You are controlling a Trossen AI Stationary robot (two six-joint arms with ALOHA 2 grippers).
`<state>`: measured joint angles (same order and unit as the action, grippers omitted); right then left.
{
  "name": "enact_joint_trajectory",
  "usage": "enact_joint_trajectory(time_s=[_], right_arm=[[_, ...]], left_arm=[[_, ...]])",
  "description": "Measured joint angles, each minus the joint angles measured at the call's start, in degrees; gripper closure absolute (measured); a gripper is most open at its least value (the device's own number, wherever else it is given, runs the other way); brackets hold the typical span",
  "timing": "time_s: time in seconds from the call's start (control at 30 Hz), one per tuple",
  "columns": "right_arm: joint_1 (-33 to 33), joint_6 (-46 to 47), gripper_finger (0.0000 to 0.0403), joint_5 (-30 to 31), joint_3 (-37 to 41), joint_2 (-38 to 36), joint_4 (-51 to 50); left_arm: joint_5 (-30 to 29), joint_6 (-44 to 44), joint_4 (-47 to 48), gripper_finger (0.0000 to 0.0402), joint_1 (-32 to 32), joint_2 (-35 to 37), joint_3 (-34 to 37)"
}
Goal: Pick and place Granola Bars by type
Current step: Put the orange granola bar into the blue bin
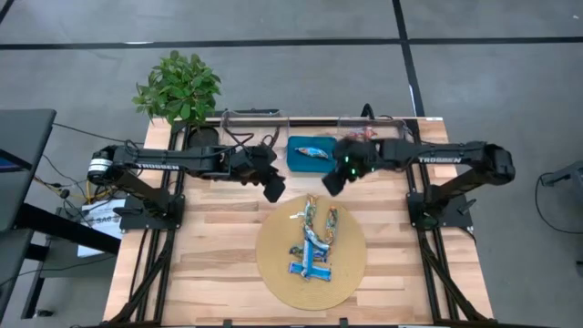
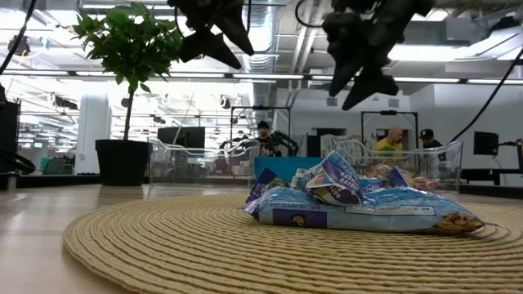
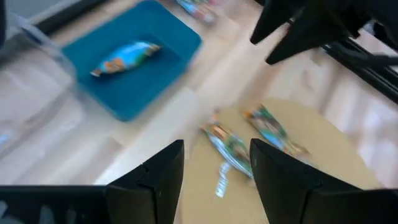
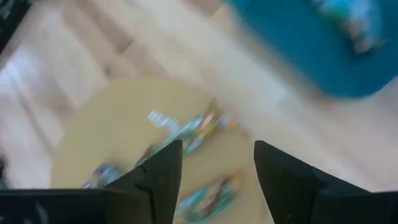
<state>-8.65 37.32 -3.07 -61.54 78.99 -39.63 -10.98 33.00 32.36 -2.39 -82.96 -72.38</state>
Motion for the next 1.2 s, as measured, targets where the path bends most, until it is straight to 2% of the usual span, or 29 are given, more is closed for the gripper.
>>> enact_joint_trajectory(time_s=[0.07, 0.27, 0.37, 0.5, 0.8, 1.2], right_arm=[[3.9, 3.7, 0.0216, 0.9, 0.0, 0.7, -0.2], [13.5, 20.2, 0.022, 10.3, 0.0, 2.5, -1.3], [16.1, 28.7, 0.0221, 10.9, -0.2, 4.2, -1.9], [18.5, 35.7, 0.0221, 10.2, 0.1, 8.1, -2.6], [19.5, 41.3, 0.0221, 1.6, -0.1, 19.6, 1.5], [19.5, 43.3, 0.0225, 0.9, -4.8, 27.4, -4.1]], left_arm=[[3.6, -1.6, 0.3, 0.0226, 0.0, 0.0, 0.0], [12.8, -8.9, 3.5, 0.0226, 1.1, 0.0, 0.0], [15.2, -11.8, 6.4, 0.0226, 1.9, 0.0, 0.0], [16.7, -14.7, 8.9, 0.0226, 2.8, 0.0, 0.0], [16.8, -16.7, 12.2, 0.0226, 3.9, 0.0, 0.0], [17.9, -20.0, 14.2, 0.0226, 3.8, 0.0, 0.0]])
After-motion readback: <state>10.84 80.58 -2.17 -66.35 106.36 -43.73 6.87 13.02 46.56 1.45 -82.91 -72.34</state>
